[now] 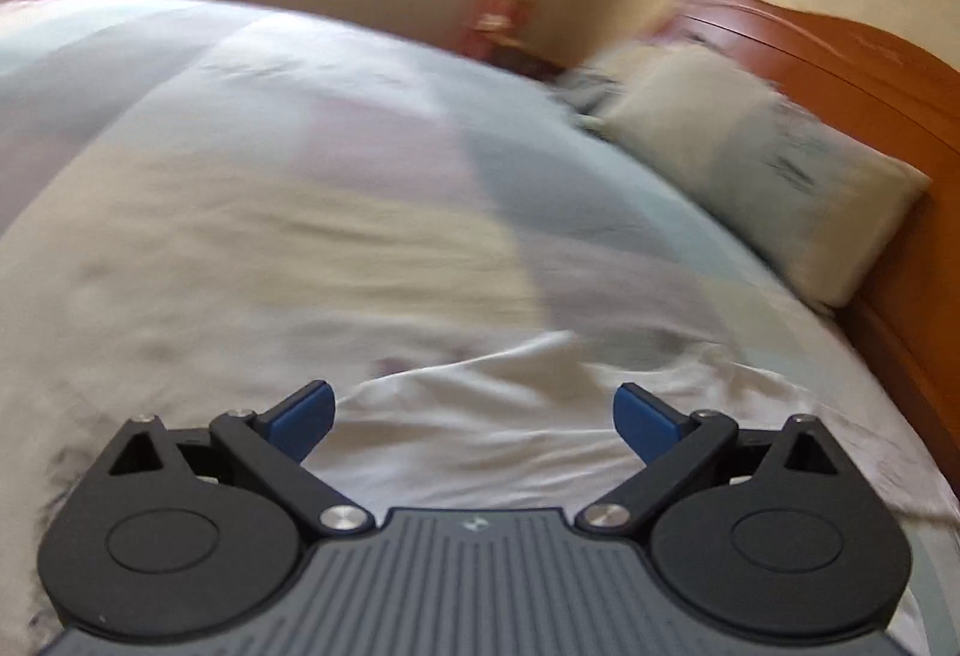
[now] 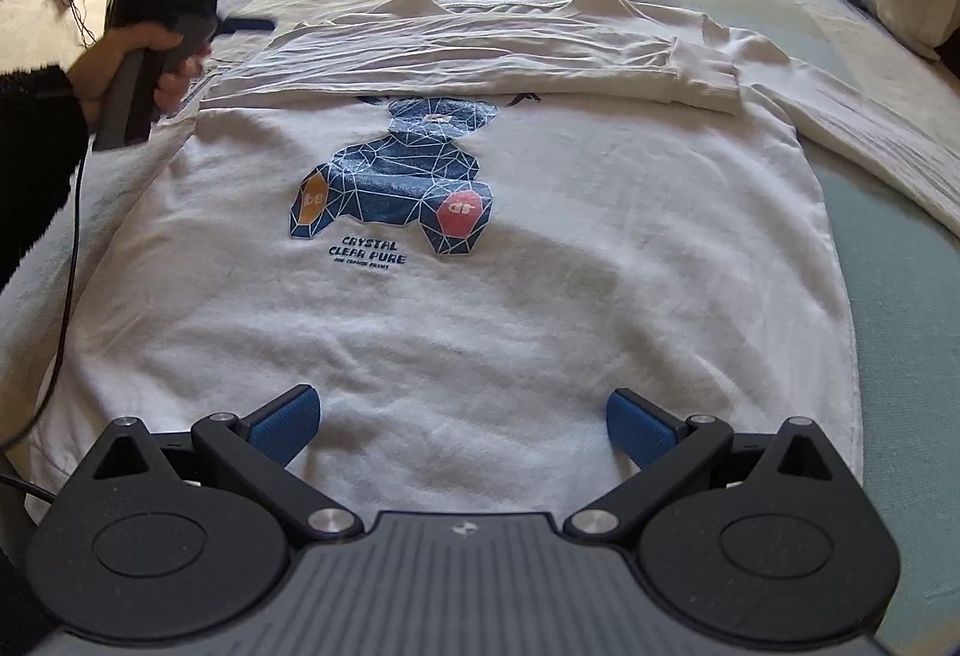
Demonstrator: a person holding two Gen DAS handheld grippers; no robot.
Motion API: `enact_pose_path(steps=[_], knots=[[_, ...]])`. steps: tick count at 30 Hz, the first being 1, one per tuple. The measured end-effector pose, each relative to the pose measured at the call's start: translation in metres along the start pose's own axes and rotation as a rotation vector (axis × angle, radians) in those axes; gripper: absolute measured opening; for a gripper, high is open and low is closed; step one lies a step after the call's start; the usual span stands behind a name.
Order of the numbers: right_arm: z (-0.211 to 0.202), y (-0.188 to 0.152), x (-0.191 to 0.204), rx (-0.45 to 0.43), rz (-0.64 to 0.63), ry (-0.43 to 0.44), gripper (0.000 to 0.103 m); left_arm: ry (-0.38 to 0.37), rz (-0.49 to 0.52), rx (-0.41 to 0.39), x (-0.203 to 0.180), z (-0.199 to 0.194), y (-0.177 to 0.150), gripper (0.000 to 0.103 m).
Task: Fold clothes
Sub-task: 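Smooth the folded sleeve flat with the open left gripper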
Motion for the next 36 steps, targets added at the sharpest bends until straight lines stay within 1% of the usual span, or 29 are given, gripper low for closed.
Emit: enact_pose_path(steps=[1, 3, 5, 7, 9, 11, 13, 14, 15, 17, 18, 21, 23, 24, 28, 30, 31, 32, 34, 36], knots=[[0.000, 0.000, 0.001, -0.001, -0.007, -0.003, 0.103, -0.028, 0.016, 0.020, -0.007, 0.006, 0.002, 0.099], [0.000, -0.001, 0.002, -0.003, -0.020, -0.007, 0.103, -0.055, 0.030, 0.079, -0.013, 0.024, 0.003, 0.100], [0.000, -0.001, 0.002, -0.005, -0.022, -0.004, 0.103, 0.000, 0.025, 0.133, -0.007, 0.042, 0.001, 0.100], [0.000, -0.002, 0.000, -0.010, -0.017, 0.002, 0.103, 0.099, 0.028, 0.148, 0.002, 0.051, -0.001, 0.099], [0.000, -0.002, 0.000, -0.013, -0.018, 0.003, 0.103, 0.136, 0.023, 0.138, 0.009, 0.052, 0.003, 0.099], [0.000, -0.003, 0.001, -0.015, -0.023, -0.001, 0.103, 0.153, 0.005, 0.141, 0.007, 0.048, 0.010, 0.099], [0.000, -0.003, 0.002, -0.019, -0.025, -0.004, 0.103, 0.110, 0.014, 0.124, -0.006, 0.038, 0.015, 0.099], [0.000, -0.003, 0.002, -0.021, -0.026, -0.006, 0.103, 0.077, 0.039, 0.118, -0.015, 0.033, 0.013, 0.099], [0.000, -0.003, 0.002, -0.022, -0.028, -0.006, 0.103, 0.045, 0.067, 0.115, -0.024, 0.027, 0.010, 0.099], [0.000, -0.003, 0.002, -0.023, -0.029, -0.005, 0.103, 0.016, 0.154, 0.147, -0.043, 0.020, -0.002, 0.099], [0.000, -0.003, 0.002, -0.023, -0.029, -0.003, 0.103, 0.010, 0.196, 0.166, -0.051, 0.017, -0.010, 0.099], [0.000, -0.004, 0.000, -0.033, -0.025, 0.005, 0.103, 0.028, 0.278, 0.205, -0.062, 0.001, -0.038, 0.099], [-0.001, -0.005, 0.000, -0.041, -0.023, 0.008, 0.103, 0.045, 0.317, 0.224, -0.065, -0.013, -0.057, 0.099], [-0.001, -0.005, 0.000, -0.043, -0.025, 0.005, 0.103, 0.052, 0.325, 0.231, -0.064, -0.020, -0.065, 0.099], [0.000, -0.005, 0.003, -0.044, -0.047, -0.010, 0.103, 0.026, 0.265, 0.231, -0.051, -0.045, -0.077, 0.099], [0.001, -0.006, 0.004, -0.043, -0.061, -0.012, 0.103, 0.008, 0.218, 0.186, -0.051, -0.059, -0.072, 0.099], [0.001, -0.006, 0.004, -0.044, -0.064, -0.013, 0.103, -0.004, 0.218, 0.165, -0.053, -0.063, -0.070, 0.100], [0.001, -0.006, 0.004, -0.044, -0.063, -0.014, 0.103, -0.024, 0.225, 0.156, -0.054, -0.064, -0.068, 0.100], [0.001, -0.006, 0.006, -0.045, -0.065, -0.024, 0.103, -0.050, 0.240, 0.163, -0.055, -0.058, -0.066, 0.100], [0.001, -0.007, 0.008, -0.048, -0.067, -0.037, 0.103, -0.045, 0.244, 0.206, -0.054, -0.048, -0.070, 0.100]])
Point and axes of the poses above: each gripper's, at about its wrist camera, not at the fingertips, and z roughly the way its jaws point, x to its left, y to its top, the point moved 1 cm from there along z, roughly the way its jaws point, and after that the axes turned 8 degrees about -y, right-handed, at the moved point
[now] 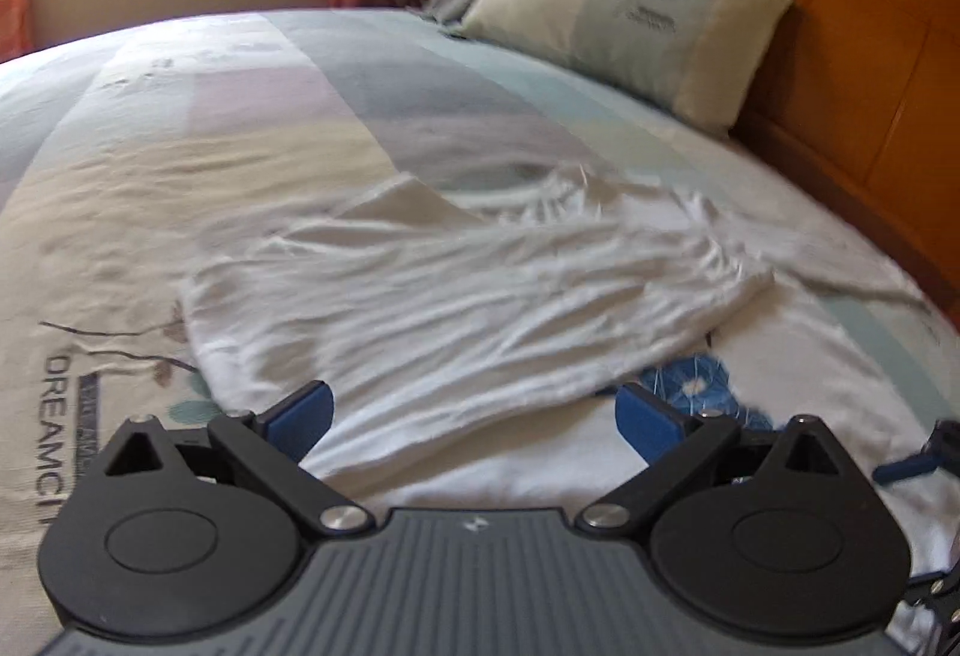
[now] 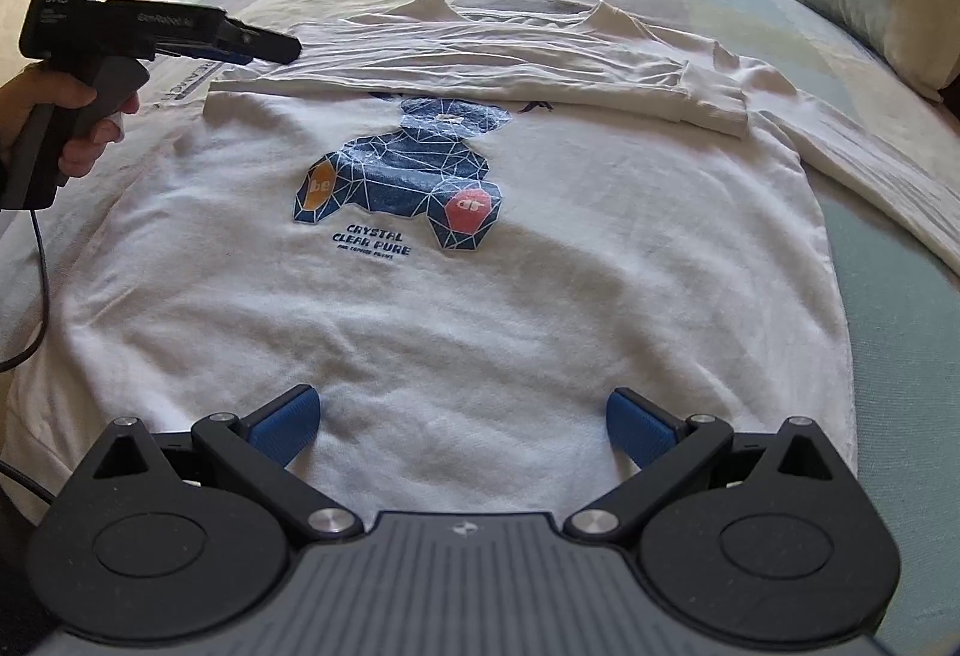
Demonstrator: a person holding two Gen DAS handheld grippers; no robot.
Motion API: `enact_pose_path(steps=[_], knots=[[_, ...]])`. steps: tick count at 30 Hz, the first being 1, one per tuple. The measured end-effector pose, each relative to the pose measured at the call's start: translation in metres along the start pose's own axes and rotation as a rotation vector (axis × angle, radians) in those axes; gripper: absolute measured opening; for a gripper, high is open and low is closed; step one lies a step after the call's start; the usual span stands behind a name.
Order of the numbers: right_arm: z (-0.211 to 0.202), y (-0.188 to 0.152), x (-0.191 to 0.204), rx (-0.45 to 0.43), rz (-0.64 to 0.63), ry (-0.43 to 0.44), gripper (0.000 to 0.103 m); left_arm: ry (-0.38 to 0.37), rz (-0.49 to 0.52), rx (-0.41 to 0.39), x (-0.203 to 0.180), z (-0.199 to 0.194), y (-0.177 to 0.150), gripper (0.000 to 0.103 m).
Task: Fold clothes
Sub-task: 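Smooth the folded sleeve flat with the open left gripper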
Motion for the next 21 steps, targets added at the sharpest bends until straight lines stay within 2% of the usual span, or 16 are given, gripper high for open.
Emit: enact_pose_path(steps=[3, 5, 7, 9, 10, 13, 14, 16, 21], knots=[[0.000, -0.001, 0.001, -0.005, 0.006, -0.011, 0.103, 0.015, -0.059, 0.041, 0.007, 0.005, -0.008, 0.100], [0.000, -0.001, 0.001, -0.006, 0.007, -0.014, 0.103, 0.026, -0.090, 0.006, 0.001, -0.009, -0.008, 0.100], [0.000, -0.001, 0.002, -0.008, 0.007, -0.018, 0.103, 0.001, -0.062, -0.040, -0.008, -0.021, -0.011, 0.100], [0.000, -0.001, 0.002, -0.011, 0.007, -0.023, 0.103, -0.079, -0.030, -0.035, -0.019, -0.021, -0.015, 0.101], [0.000, -0.001, 0.003, -0.013, 0.008, -0.025, 0.103, -0.090, -0.019, -0.012, -0.022, -0.017, -0.017, 0.101], [0.000, -0.001, 0.003, -0.019, 0.017, -0.028, 0.103, -0.007, -0.059, 0.068, -0.017, -0.002, -0.028, 0.101], [-0.001, -0.002, 0.003, -0.023, 0.018, -0.027, 0.103, 0.002, -0.060, 0.048, -0.017, -0.005, -0.030, 0.101], [-0.002, -0.004, 0.002, -0.034, 0.020, -0.025, 0.103, 0.022, -0.092, 0.064, -0.020, -0.012, -0.033, 0.101], [-0.001, -0.004, 0.002, -0.041, 0.020, -0.027, 0.103, 0.035, -0.045, 0.088, -0.037, -0.034, -0.049, 0.101]])
Point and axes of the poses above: each gripper's, at about its wrist camera, not at the fingertips, and z roughly the way its jaws point, x to its left, y to its top, the point moved 1 cm from there along z, roughly the way its jaws point, and after that the axes turned 8 degrees about -y, right-handed, at the moved point
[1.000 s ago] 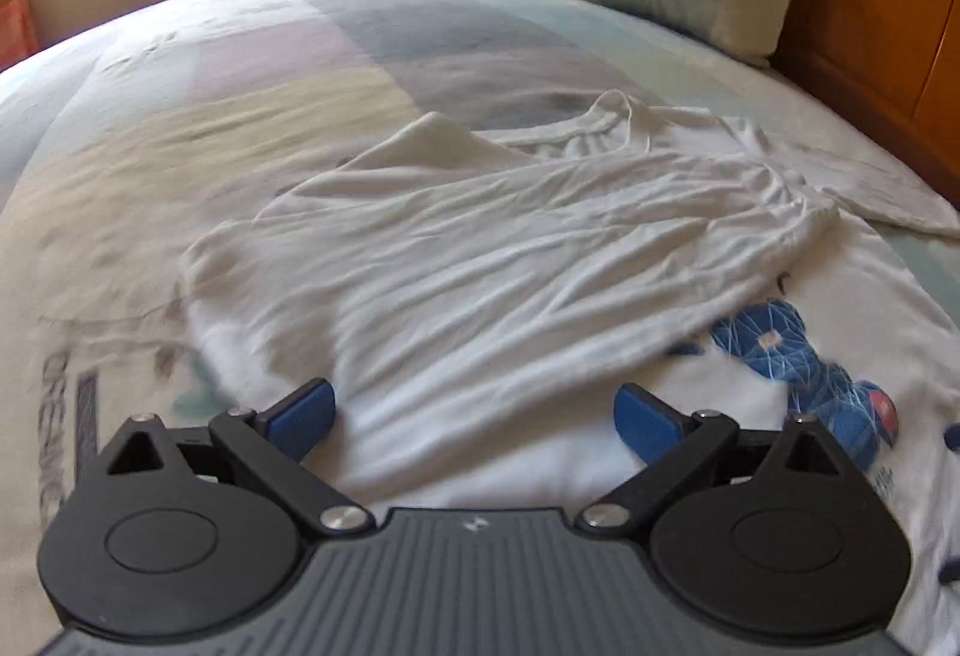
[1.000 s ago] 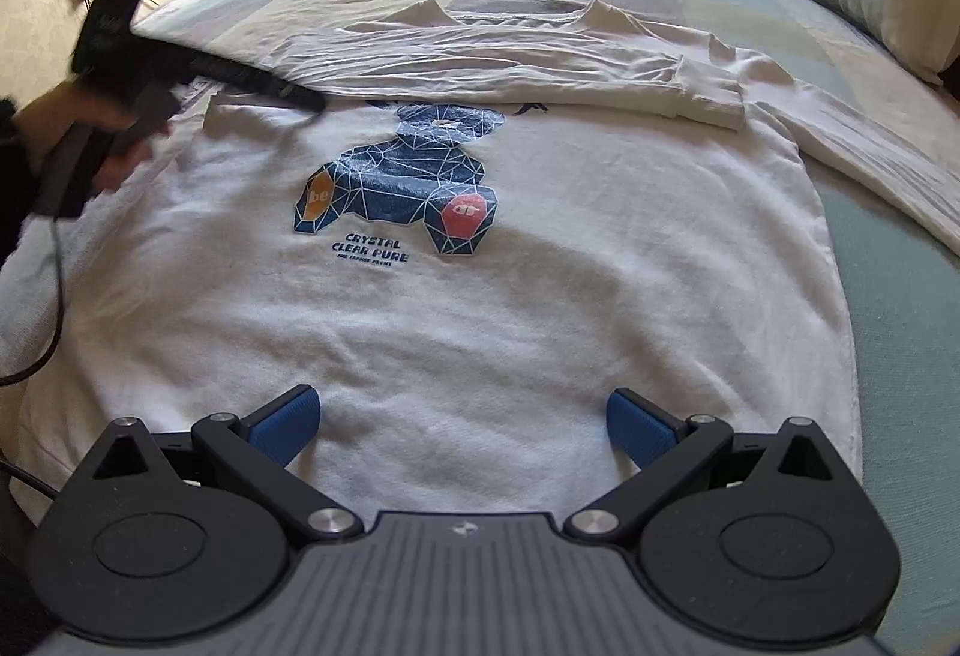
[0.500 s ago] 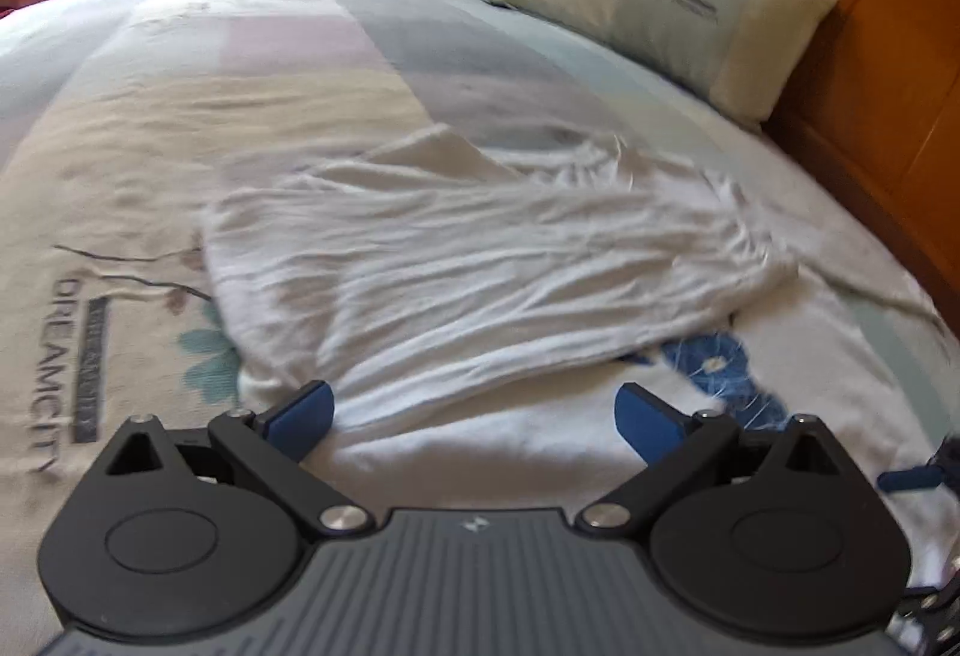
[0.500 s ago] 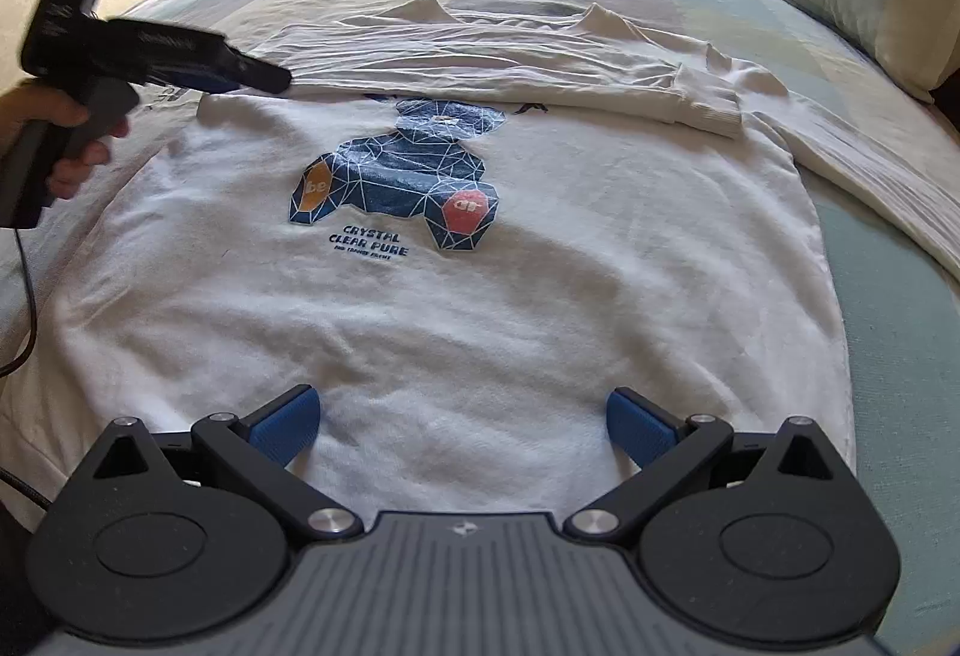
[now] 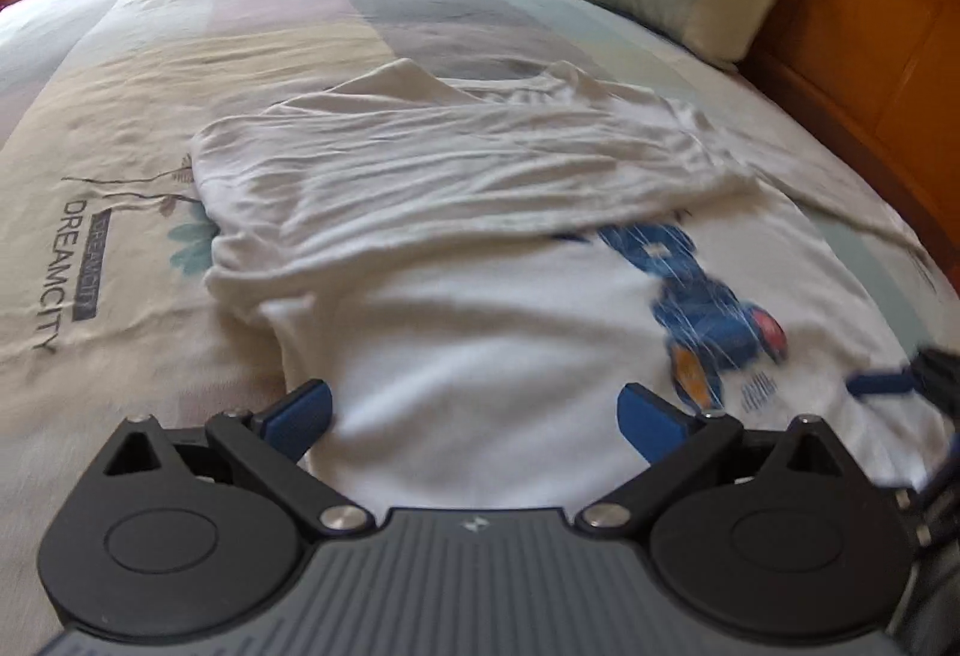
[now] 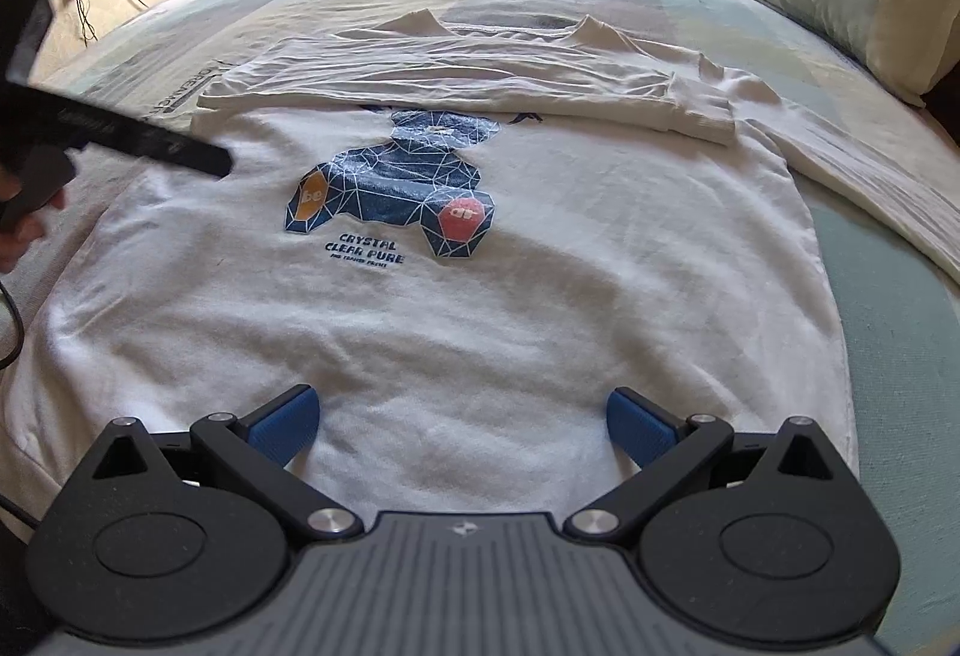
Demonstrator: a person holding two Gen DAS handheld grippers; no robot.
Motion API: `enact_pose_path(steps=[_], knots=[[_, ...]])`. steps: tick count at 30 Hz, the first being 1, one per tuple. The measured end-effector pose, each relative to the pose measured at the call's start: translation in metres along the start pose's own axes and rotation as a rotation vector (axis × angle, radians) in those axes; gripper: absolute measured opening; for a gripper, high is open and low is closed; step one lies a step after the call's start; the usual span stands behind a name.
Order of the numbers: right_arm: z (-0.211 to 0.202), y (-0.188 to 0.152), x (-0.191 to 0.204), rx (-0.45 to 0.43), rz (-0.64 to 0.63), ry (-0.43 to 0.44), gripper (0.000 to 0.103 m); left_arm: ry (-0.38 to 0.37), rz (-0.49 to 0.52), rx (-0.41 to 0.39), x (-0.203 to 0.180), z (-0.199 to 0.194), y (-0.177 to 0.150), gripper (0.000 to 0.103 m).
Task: Fold clothes
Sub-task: 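Move the open right gripper to the sweatshirt's other side edge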
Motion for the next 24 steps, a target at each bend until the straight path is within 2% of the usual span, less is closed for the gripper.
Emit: enact_pose_path(steps=[3, 6, 11, 16, 19, 23, 24], knots=[[-0.001, -0.002, 0.000, -0.012, 0.003, -0.001, 0.103, -0.010, -0.045, -0.047, -0.004, -0.022, -0.006, 0.101], [-0.001, -0.003, 0.001, -0.027, 0.007, -0.007, 0.103, -0.080, -0.089, -0.085, -0.007, -0.039, -0.015, 0.101], [-0.002, -0.004, 0.003, -0.035, 0.017, -0.019, 0.103, -0.163, -0.070, -0.045, -0.023, -0.033, -0.027, 0.101], [-0.005, -0.008, 0.003, -0.036, 0.030, -0.028, 0.103, -0.099, -0.101, 0.034, -0.030, -0.034, -0.058, 0.101], [-0.008, -0.012, 0.004, -0.042, 0.031, -0.033, 0.103, -0.151, -0.193, 0.001, -0.023, -0.053, -0.077, 0.101], [-0.009, -0.011, 0.005, -0.028, 0.037, -0.041, 0.103, -0.155, -0.192, 0.029, -0.020, -0.060, -0.071, 0.100], [-0.009, -0.011, 0.005, -0.024, 0.037, -0.042, 0.103, -0.149, -0.176, 0.009, -0.020, -0.060, -0.064, 0.100]])
Point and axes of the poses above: each gripper's, at about its wrist camera, not at the fingertips, and z roughly the way its jaws point, x to its left, y to its top, the point moved 1 cm from there along z, roughly the way its jaws point, and after that the axes turned 8 degrees about -y, right-handed, at the moved point
